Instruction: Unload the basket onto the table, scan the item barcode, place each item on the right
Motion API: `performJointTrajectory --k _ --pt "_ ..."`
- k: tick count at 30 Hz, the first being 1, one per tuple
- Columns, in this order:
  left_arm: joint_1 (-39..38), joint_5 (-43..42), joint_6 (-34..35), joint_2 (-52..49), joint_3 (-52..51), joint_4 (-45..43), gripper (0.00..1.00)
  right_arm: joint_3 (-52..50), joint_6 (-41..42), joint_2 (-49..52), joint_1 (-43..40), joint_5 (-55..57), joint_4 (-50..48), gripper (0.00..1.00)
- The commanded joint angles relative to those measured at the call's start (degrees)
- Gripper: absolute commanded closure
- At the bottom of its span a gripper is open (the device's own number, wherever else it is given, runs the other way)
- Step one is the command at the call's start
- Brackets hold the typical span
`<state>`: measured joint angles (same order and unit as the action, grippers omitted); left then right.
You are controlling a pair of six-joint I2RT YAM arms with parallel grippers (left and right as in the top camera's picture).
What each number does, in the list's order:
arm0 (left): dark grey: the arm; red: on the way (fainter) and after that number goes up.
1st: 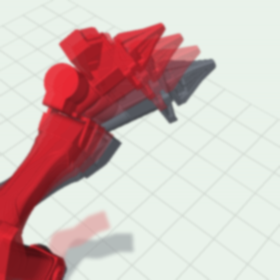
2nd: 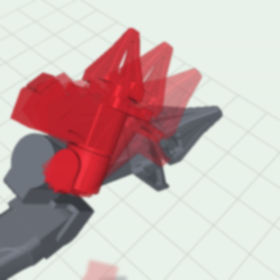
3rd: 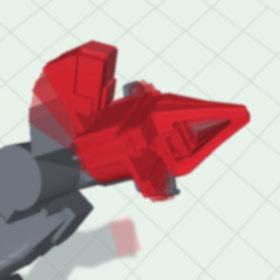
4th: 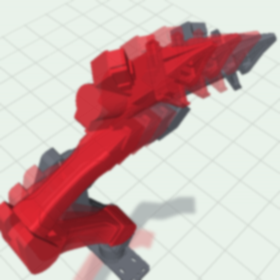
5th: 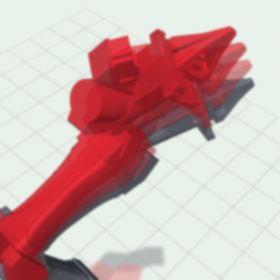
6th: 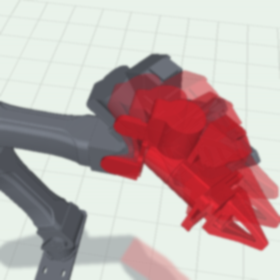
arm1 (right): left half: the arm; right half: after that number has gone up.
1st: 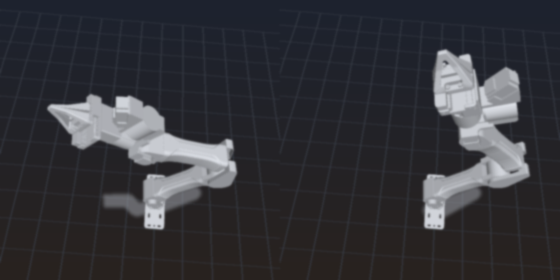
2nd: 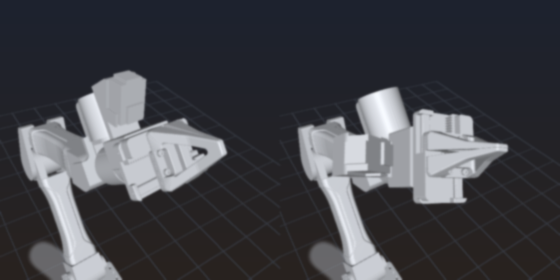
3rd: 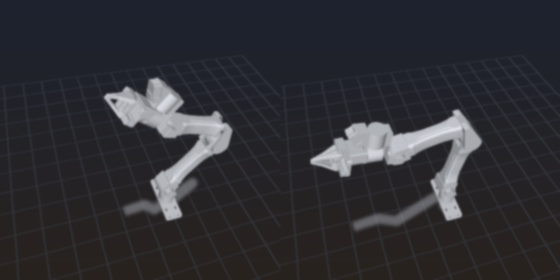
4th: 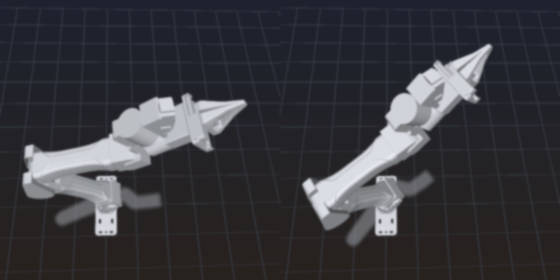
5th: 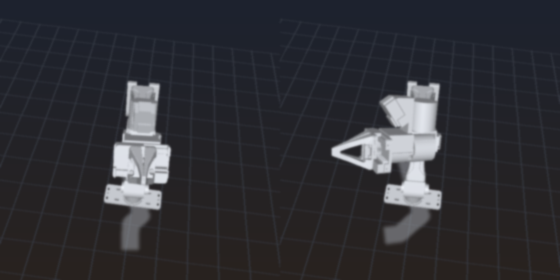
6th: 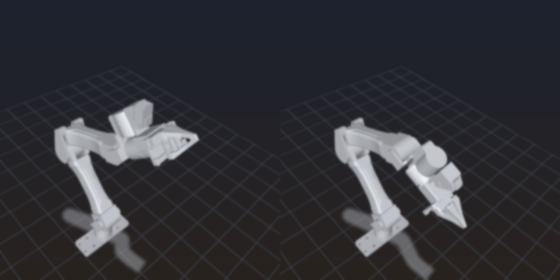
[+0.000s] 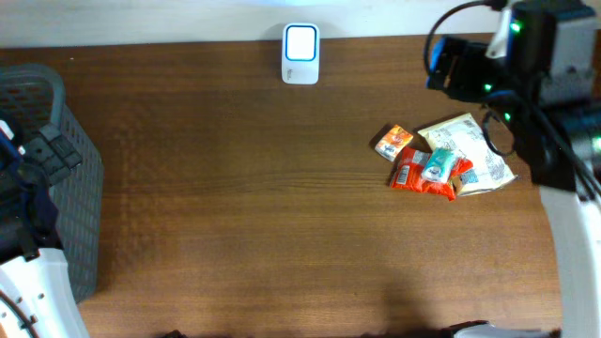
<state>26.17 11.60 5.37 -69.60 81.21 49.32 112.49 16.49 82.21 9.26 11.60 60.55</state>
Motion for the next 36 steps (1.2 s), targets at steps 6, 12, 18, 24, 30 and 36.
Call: performJointTrajectory --k 6,12,18,24,30,36 --pt "0.26 0.24 -0.72 0.20 0.22 -0.13 0.01 -36.04 0.02 -26.34 -11.96 0.87 -25.88 0.01" --pt "0.26 0.24 -0.72 0.20 0.22 -0.13 0.01 -67.76 0.00 -47.19 -15.45 0.92 -49.11 0.01" --pt "0.26 0.24 -0.72 0.20 0.22 -0.13 0.01 -92.89 0.02 -65.94 -15.30 0.90 -66.36 0.01" --pt "0.26 0.24 -0.72 0.20 0.22 -0.13 0.01 -106.79 0.02 -79.38 -15.28 0.74 -68.96 0.01" --pt "0.26 0.24 -0.72 0.20 0.22 -0.13 0.01 -112.19 0.04 -82.03 -14.73 -3.26 -68.37 0.01" --pt "0.26 0.24 -0.72 0.20 0.22 -0.13 0.01 -112.17 -3.34 -81.90 -12.57 -6.88 -56.06 0.01"
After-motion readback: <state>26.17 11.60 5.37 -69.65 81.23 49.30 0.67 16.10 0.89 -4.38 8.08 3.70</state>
